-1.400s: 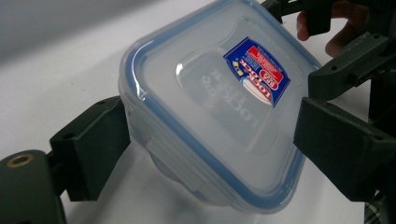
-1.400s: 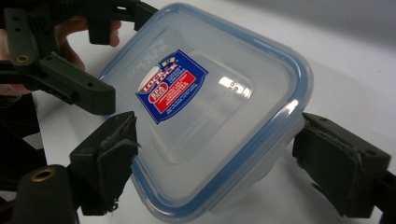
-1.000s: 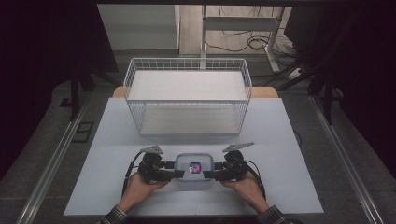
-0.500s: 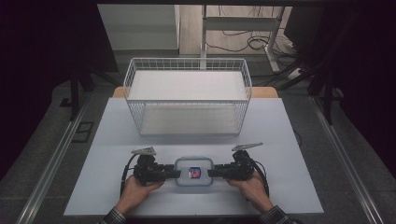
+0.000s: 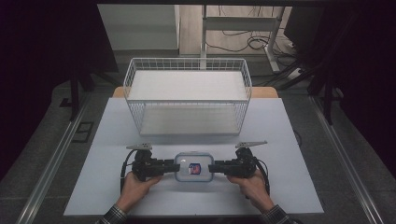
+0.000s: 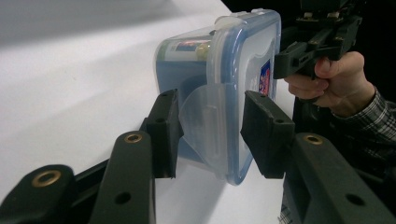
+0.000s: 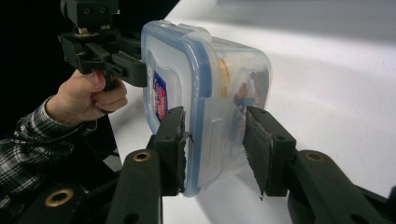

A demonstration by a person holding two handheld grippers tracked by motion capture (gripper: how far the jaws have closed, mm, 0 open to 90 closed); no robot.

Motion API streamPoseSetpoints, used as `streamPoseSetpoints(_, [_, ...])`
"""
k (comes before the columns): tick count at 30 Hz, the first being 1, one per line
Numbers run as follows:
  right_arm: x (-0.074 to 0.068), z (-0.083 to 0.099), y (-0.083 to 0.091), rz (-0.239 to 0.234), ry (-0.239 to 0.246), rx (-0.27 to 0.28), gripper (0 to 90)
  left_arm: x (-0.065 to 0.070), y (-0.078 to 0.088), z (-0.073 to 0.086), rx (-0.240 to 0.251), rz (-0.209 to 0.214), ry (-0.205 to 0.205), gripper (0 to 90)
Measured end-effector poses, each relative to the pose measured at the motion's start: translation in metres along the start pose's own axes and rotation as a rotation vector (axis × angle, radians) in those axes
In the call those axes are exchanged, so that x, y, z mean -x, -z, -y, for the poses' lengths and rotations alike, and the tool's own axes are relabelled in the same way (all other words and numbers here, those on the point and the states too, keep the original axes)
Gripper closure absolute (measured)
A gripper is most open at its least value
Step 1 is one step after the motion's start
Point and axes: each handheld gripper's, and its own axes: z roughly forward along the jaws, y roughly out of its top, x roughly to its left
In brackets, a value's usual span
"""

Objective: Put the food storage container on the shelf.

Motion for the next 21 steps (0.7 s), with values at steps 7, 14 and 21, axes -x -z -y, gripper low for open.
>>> streamPoseSetpoints(7, [-0.003,-0.016,0.002,0.001,0.029,0.045,59.0,0.003,0.008,-0.020,0.033,-0.011,-0.005,58.0])
streamPoseSetpoints(14, [-0.006,-0.039,0.008,-0.007,0.058,0.072,58.6,0.012,0.016,-0.042,0.038,-0.037,-0.028,58.4])
streamPoseSetpoints(21, [-0.015,-0.071,0.014,-0.019,0.090,0.113,58.4,0.023,0.031,-0.074,0.070,-0.069,-0.061,58.3])
